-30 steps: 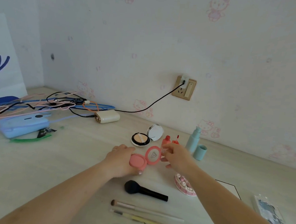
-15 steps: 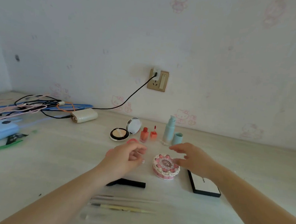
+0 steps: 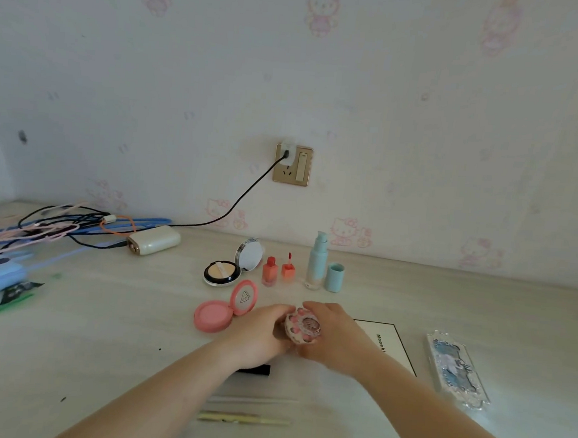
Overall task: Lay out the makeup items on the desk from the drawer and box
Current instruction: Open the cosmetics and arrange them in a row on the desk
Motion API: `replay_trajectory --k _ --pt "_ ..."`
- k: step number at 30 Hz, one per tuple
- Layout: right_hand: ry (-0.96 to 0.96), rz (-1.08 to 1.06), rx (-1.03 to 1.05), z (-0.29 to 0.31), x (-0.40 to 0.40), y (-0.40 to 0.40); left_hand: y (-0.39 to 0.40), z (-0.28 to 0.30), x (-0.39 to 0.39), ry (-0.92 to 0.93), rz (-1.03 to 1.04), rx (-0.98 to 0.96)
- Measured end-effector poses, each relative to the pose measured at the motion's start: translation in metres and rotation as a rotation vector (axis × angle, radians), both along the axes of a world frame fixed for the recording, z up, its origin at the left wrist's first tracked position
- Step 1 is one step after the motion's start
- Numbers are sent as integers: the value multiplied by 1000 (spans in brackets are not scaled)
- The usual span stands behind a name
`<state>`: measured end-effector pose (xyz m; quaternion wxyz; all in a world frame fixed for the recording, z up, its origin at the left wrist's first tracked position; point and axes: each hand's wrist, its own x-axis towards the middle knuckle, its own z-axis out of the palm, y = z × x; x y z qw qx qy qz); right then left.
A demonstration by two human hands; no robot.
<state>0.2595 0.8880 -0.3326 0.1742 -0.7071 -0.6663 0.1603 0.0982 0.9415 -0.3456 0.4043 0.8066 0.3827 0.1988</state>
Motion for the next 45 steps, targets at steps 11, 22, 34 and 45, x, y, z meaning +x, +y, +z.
replay_trajectory --k 11,22,34,45 --pt "581 252 134 24 7 -31 -21 25 -2 -571 126 -839" --pt "550 251 194 42 -2 -43 -37 37 4 -757 -33 -958" --pt "461 60 178 47 -17 -43 -57 45 8 -977 40 -841" --pt "876 -197 105 53 -7 -43 -56 41 5 -1025 98 -927"
